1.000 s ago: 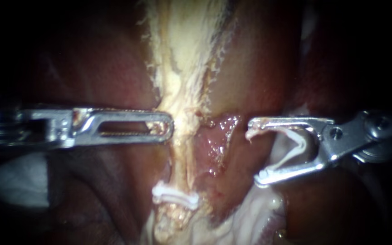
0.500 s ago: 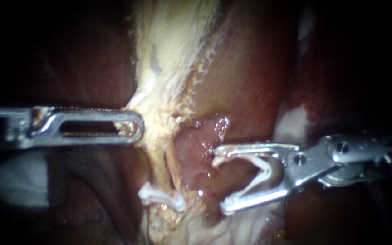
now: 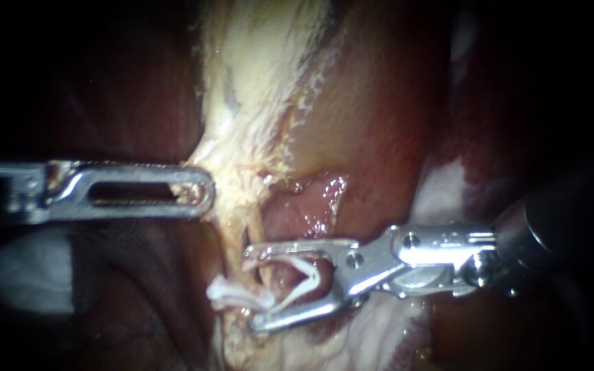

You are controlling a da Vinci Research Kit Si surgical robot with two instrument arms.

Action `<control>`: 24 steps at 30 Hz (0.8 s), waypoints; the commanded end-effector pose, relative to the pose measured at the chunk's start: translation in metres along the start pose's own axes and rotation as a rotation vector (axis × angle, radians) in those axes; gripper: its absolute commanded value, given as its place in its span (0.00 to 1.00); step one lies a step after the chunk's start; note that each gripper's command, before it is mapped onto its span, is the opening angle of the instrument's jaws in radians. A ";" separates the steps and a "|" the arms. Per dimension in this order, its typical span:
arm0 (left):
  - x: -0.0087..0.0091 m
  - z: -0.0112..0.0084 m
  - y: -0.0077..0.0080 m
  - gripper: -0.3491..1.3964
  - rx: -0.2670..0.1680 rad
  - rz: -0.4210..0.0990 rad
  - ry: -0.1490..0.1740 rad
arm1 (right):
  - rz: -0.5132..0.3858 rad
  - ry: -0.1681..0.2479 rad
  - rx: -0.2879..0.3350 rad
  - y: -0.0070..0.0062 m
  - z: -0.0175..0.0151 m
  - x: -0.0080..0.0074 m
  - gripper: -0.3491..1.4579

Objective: Clipping third clip left tube

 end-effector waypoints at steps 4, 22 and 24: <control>0.0000 -0.0001 -0.0001 0.00 0.000 0.000 0.000 | 0.010 -0.012 -0.004 0.0009 0.0002 -0.0010 0.52; 0.0001 -0.0001 -0.0005 0.00 -0.002 -0.001 -0.002 | 0.017 0.017 0.015 0.0014 0.0019 0.0003 0.52; 0.0002 -0.0001 -0.0005 0.00 -0.002 -0.001 -0.002 | 0.015 0.017 0.020 0.0014 0.0021 0.0004 0.52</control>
